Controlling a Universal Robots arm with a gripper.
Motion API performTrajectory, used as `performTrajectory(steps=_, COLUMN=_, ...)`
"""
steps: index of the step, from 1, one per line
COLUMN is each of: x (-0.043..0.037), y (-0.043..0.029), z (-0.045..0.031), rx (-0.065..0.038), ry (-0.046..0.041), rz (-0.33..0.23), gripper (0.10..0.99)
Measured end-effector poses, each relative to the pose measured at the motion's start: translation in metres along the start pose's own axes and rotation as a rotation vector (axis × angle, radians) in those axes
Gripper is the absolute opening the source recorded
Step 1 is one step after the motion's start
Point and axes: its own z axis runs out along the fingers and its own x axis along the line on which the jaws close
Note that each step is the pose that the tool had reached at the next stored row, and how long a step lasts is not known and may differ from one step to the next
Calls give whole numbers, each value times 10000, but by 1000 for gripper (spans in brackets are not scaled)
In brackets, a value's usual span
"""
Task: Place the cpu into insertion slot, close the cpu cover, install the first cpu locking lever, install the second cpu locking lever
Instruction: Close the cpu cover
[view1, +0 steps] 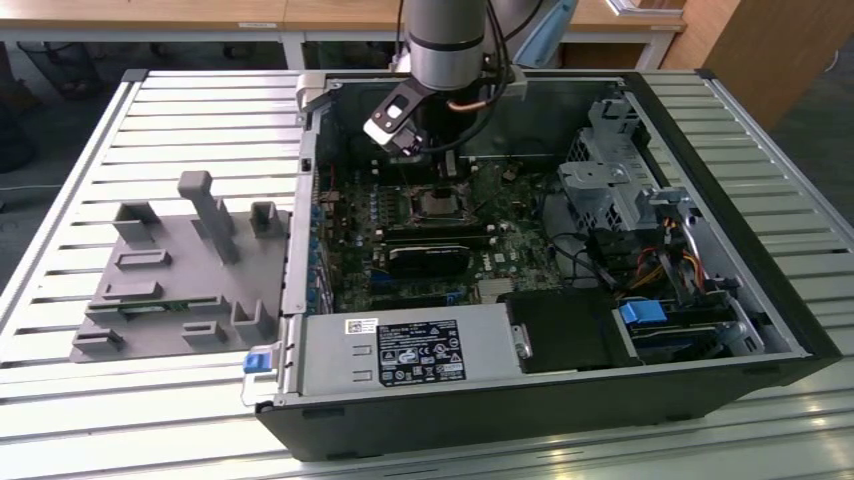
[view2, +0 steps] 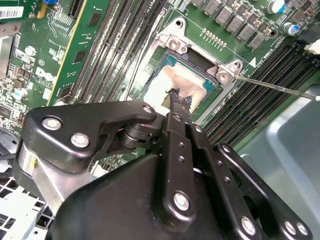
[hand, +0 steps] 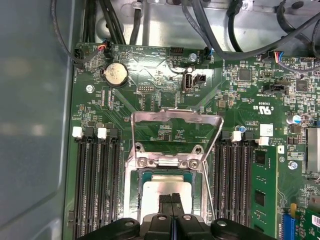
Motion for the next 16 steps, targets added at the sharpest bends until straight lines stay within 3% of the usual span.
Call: performTrajectory(steps=16, x=-4, y=5, z=-95, rx=2, ry=9, rz=1, gripper=118)
